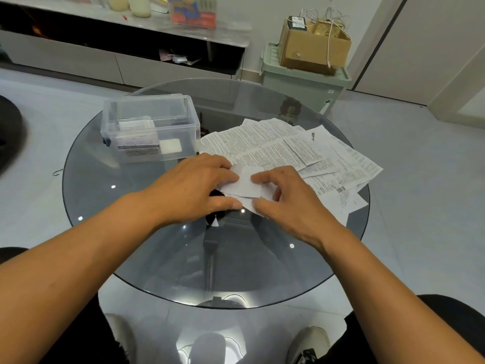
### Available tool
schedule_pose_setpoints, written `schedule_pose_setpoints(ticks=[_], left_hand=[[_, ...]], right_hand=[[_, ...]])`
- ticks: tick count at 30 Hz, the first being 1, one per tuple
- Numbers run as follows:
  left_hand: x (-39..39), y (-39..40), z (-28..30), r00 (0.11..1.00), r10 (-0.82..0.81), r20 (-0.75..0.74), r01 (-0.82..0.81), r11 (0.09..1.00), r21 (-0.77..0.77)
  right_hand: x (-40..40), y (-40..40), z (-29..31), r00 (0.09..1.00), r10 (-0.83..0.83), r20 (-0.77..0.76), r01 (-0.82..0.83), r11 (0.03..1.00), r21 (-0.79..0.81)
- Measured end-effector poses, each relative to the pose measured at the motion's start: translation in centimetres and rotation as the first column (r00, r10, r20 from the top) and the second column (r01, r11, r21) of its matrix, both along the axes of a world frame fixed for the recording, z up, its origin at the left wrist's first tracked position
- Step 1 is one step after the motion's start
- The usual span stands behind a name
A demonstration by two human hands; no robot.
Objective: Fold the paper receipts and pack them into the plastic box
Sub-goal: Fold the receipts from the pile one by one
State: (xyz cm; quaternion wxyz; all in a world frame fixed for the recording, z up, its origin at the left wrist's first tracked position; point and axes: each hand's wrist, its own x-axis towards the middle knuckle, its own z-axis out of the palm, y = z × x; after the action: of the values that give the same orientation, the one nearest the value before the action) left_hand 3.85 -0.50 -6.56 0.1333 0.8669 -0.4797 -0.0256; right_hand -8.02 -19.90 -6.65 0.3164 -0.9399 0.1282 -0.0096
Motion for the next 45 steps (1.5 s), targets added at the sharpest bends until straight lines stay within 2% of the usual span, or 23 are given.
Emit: schedule_pose_setpoints(ticks=[3,5,9,11,17,25,29,32,36,37,39,40,42,43,45], left_hand=[[0.3,-0.1,-0.2,1.0,0.0,-0.012,-0.001,0.999,-0.043],[0.2,-0.2,-0.1,0.996,0.037,-0.08,-0.042,0.997,-0.067],[-0.1,-0.3,0.0,0.957,0.102,-0.271,-0.153,0.973,-0.174],[-0.2,-0.4,-0.3,0.939,0.125,-0.322,-0.199,0.957,-0.211],[-0.6,-0.8,-0.3,0.938,0.17,-0.301,-0.23,0.957,-0.177],[-0.7,-0.6,0.4,0.924,0.116,-0.364,-0.209,0.951,-0.227],[-1.1,-0.8,0.7,0.866,0.1,-0.491,-0.255,0.931,-0.262],[-1.8,-1.0,1.1,0.773,0.05,-0.633,-0.32,0.892,-0.319],[-2.4,-1.3,1.8,0.566,0.037,-0.823,-0.369,0.905,-0.212],[-2.6,-1.4,2.0,0.478,0.022,-0.878,-0.399,0.896,-0.194],[-2.7,-1.4,2.3,0.299,-0.032,-0.954,-0.478,0.86,-0.179],[-2.5,-1.3,2.4,0.222,-0.071,-0.972,-0.517,0.837,-0.18],[-2.0,-1.0,2.4,0.108,-0.141,-0.984,-0.56,0.809,-0.178],[-1.8,-0.9,2.4,0.093,-0.151,-0.984,-0.555,0.813,-0.177],[-1.7,-0.7,2.2,0.146,-0.122,-0.982,-0.513,0.839,-0.181]], right_hand=[[0.3,0.4,-0.7,0.993,-0.057,0.104,0.055,0.998,0.024],[0.4,0.6,-0.6,0.983,-0.103,0.151,0.091,0.992,0.082],[0.4,0.5,0.0,0.977,-0.168,0.129,0.123,0.946,0.3],[0.3,0.5,0.1,0.974,-0.188,0.123,0.133,0.925,0.355],[0.5,0.8,-0.1,0.955,-0.26,0.144,0.182,0.894,0.409],[0.4,1.0,0.2,0.944,-0.166,0.283,0.011,0.877,0.48],[0.2,1.4,0.5,0.932,-0.186,0.311,-0.011,0.844,0.536],[0.2,1.8,0.5,0.921,-0.253,0.297,0.05,0.831,0.554],[0.2,1.7,0.0,0.88,-0.297,0.371,0.047,0.831,0.555],[0.1,1.6,0.0,0.874,-0.247,0.418,0.014,0.874,0.486],[0.0,1.5,-0.5,0.86,-0.086,0.504,-0.049,0.967,0.249],[0.0,1.5,-0.8,0.849,-0.005,0.528,-0.081,0.987,0.14],[0.1,1.7,-1.2,0.836,0.105,0.539,-0.139,0.99,0.022],[0.0,1.9,-1.2,0.833,0.139,0.536,-0.165,0.986,0.0],[-0.2,2.1,-1.0,0.856,0.111,0.505,-0.173,0.982,0.076]])
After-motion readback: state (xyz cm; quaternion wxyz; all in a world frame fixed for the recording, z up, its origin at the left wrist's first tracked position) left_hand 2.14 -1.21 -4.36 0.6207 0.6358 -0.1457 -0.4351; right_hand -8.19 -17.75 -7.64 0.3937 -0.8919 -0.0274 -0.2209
